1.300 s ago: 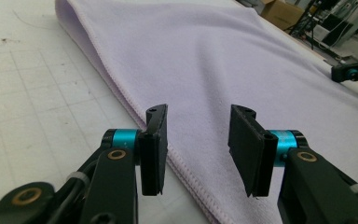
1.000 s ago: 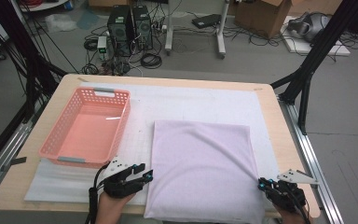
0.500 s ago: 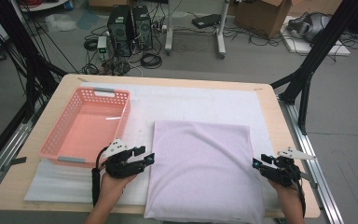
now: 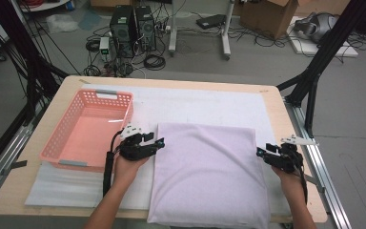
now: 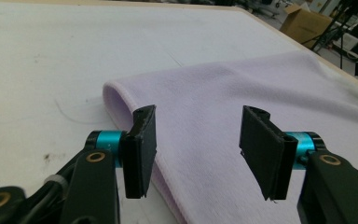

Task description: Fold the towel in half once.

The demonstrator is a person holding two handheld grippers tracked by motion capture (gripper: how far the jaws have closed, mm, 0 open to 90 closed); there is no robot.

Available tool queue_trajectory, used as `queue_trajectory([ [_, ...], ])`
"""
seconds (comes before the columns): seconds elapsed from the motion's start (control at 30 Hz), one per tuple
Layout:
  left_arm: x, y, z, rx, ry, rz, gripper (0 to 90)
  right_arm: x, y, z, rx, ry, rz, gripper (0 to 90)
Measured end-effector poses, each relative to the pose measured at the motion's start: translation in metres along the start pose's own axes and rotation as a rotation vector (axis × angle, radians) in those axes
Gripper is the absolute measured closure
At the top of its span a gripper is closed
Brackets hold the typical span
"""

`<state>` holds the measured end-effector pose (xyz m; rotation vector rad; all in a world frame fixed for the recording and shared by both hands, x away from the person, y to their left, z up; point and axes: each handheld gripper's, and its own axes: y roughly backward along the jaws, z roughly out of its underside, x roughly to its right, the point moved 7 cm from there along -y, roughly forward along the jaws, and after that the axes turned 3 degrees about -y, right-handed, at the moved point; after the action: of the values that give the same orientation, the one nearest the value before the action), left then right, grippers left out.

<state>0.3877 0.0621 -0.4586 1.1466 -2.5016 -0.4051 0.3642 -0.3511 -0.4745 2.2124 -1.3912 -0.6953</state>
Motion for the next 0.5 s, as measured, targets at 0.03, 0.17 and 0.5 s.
queue_trajectory([
  [0.03,-0.003,-0.005,-0.001,-0.005,0.0,-0.011,46.9,0.003,-0.006,-0.003,-0.01,0.011,0.008,53.9],
  [0.17,-0.016,-0.022,0.001,-0.055,0.0,-0.075,47.7,0.009,-0.021,-0.016,-0.004,-0.004,0.036,50.4],
  [0.5,-0.033,-0.046,0.008,-0.155,0.046,-0.126,46.0,0.02,-0.059,-0.028,-0.065,0.057,0.144,74.9],
])
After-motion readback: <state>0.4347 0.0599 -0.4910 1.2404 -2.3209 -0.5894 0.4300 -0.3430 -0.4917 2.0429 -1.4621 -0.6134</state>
